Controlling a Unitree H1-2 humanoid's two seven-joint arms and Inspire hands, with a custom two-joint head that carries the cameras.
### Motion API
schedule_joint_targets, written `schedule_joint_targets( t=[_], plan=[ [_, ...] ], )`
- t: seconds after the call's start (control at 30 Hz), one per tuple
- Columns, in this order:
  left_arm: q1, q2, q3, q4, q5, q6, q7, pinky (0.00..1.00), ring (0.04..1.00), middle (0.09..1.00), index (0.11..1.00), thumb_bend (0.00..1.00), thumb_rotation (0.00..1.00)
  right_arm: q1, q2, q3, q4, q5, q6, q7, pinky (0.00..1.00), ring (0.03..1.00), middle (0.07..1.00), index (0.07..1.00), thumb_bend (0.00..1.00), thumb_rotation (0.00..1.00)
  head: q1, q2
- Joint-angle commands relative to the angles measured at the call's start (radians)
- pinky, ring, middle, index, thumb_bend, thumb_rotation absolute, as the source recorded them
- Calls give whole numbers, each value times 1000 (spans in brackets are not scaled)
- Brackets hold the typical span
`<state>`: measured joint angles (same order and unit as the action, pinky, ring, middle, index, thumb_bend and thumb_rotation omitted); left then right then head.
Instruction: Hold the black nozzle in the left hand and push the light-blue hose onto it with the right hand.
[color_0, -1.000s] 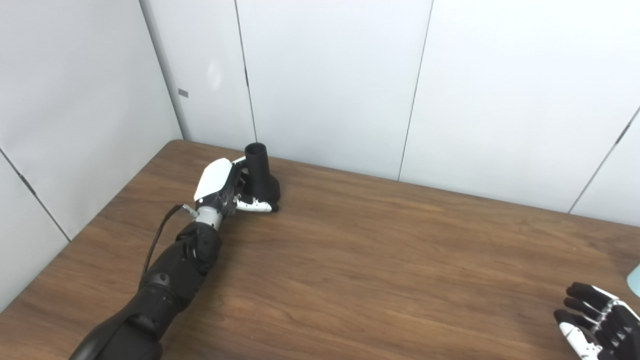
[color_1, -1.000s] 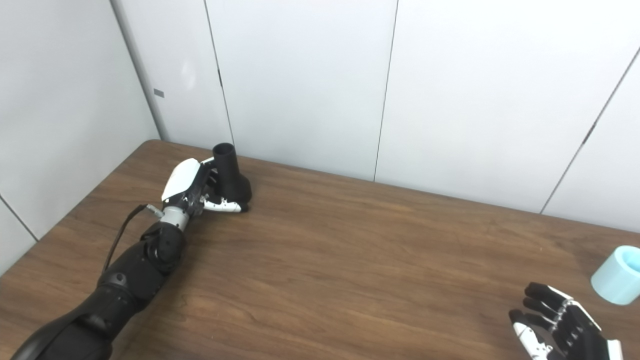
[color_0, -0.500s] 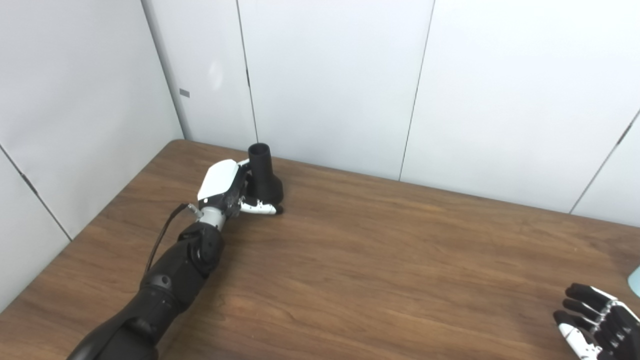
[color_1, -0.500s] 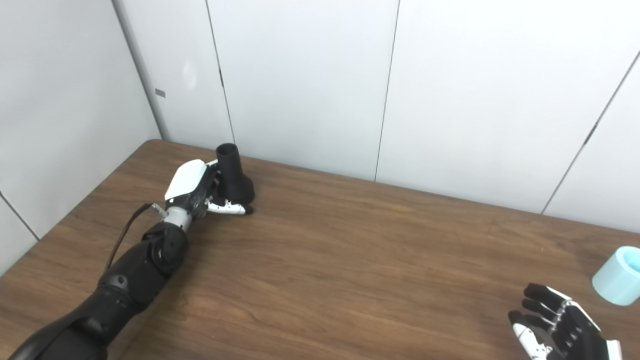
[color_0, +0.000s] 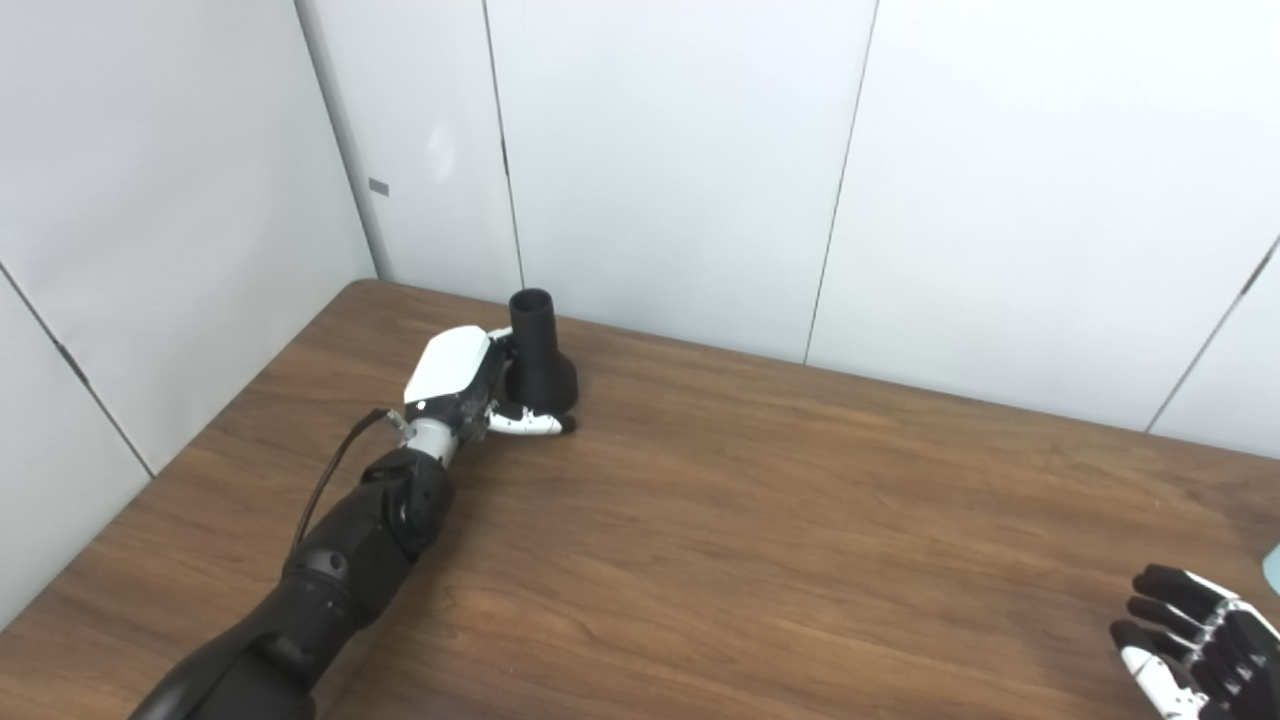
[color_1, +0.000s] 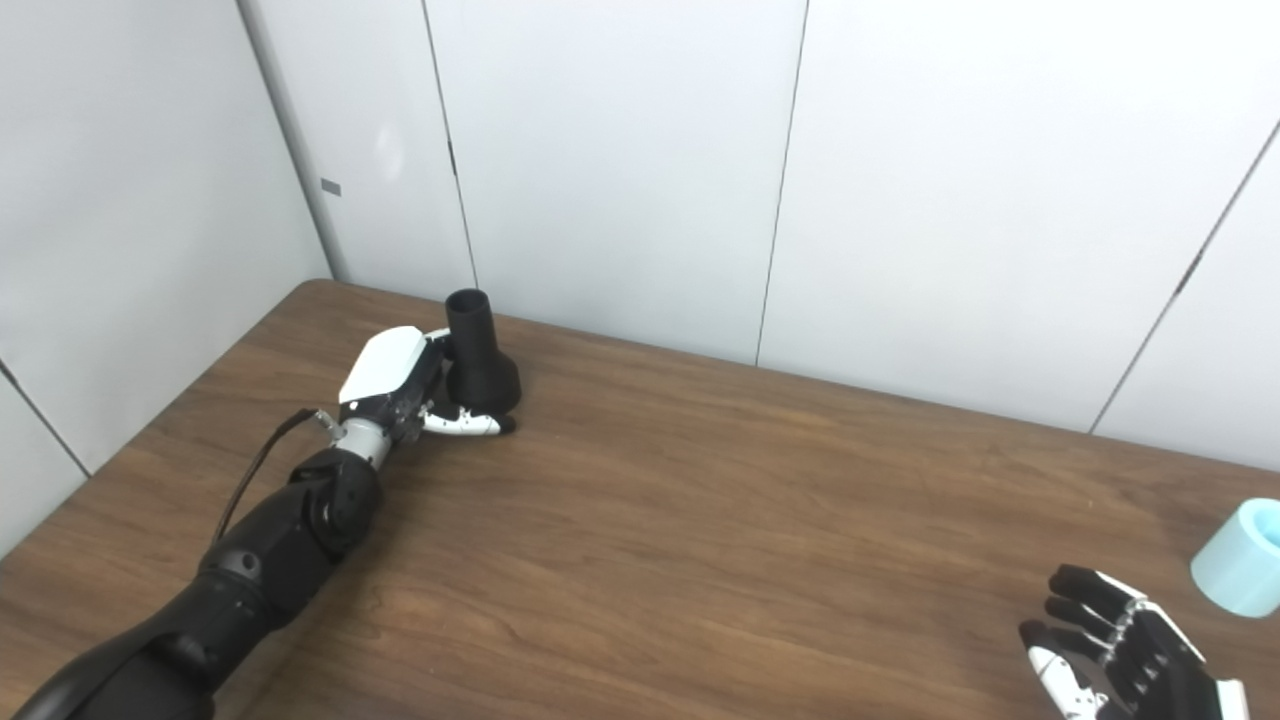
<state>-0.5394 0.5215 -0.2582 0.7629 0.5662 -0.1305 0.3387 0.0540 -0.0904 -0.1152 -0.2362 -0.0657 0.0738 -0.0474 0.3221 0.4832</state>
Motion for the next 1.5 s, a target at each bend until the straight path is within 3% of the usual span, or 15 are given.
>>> schedule_joint_targets(
  t=[0.0, 0.23, 0.63, 0.7, 0.8, 0.83, 0.9, 1.03, 1.07, 1.13, 1.2, 1.23, 1.3, 1.37, 1.47],
  plan=[
    [38, 1, -27, 57, 23, 30, -48, 815, 740, 728, 720, 1000, 155, -13, -12, -5, -37, 3, -15, 1, 606, 674, 684, 654, 199, 0, 1, 1],
    [28, 4, -55, 97, 50, 1, 16, 839, 698, 672, 681, 1000, 165, -12, -5, -5, -56, 7, 20, 2, 636, 697, 701, 669, 199, 0, 0, 0],
    [42, 5, -96, 82, 115, 2, 117, 837, 487, 462, 523, 949, 89, -11, -13, -5, -54, 10, 10, 11, 636, 694, 701, 670, 185, 0, 0, 5],
    [43, 5, -100, 81, 113, 4, 111, 875, 482, 465, 494, 612, 72, -11, -12, -5, -51, 7, 5, 8, 618, 687, 696, 665, 187, 0, 0, 5],
    [44, 5, -105, 78, 108, -5, 107, 884, 464, 451, 512, 531, 27, -12, -12, -5, -47, 5, -1, 7, 619, 685, 693, 661, 186, 0, 1, 4],
    [47, 4, -102, 72, 99, -14, 102, 817, 452, 447, 519, 526, 14, -12, -11, -5, -50, 8, 4, 8, 622, 686, 694, 661, 185, 0, 1, 4],
    [55, 4, -98, 52, 89, -30, 87, 446, 396, 443, 518, 523, 2, -11, -12, -3, -54, 3, 8, 9, 627, 686, 695, 663, 180, 0, 1, 4],
    [56, 2, -98, 56, 76, -55, 70, 323, 382, 446, 511, 523, 0, -13, -12, -3, -51, 5, 3, 10, 626, 685, 693, 664, 181, 0, 1, 4],
    [57, 2, -101, 57, 74, -62, 67, 340, 377, 441, 512, 523, 0, -14, -11, -3, -49, 4, 0, 9, 627, 686, 693, 663, 180, 0, 1, 3],
    [61, 5, -115, 45, 96, -54, 72, 661, 406, 443, 516, 522, 0, -14, -13, -3, -47, 1, -4, 8, 620, 683, 690, 660, 179, 0, 1, 3],
    [66, 5, -125, 32, 106, -38, 62, 801, 452, 459, 514, 523, 0, -14, -14, -4, -45, 4, -6, 10, 628, 685, 690, 661, 179, 0, -1, 3],
    [68, 3, -127, 29, 102, -42, 58, 783, 462, 461, 513, 523, 0, -14, -13, -4, -45, 8, -5, 11, 630, 686, 691, 662, 179, 0, -1, 3],
    [74, -1, -131, 22, 93, -59, 53, 414, 393, 450, 513, 522, 0, -13, -12, -5, -51, 7, 5, 10, 635, 686, 694, 665, 182, 0, -1, 4],
    [78, -8, -133, 20, 88, -63, 47, 291, 328, 435, 516, 520, 0, -13, -12, -6, -52, 8, 9, 9, 635, 682, 689, 660, 185, 0, 0, 4],
    [88, -12, -143, -8, 91, -37, 10, 319, 358, 438, 517, 521, 0, -13, -16, -4, -52, 6, 10, 13, 630, 686, 692, 663, 185, 0, -1, 7]
  ],
)
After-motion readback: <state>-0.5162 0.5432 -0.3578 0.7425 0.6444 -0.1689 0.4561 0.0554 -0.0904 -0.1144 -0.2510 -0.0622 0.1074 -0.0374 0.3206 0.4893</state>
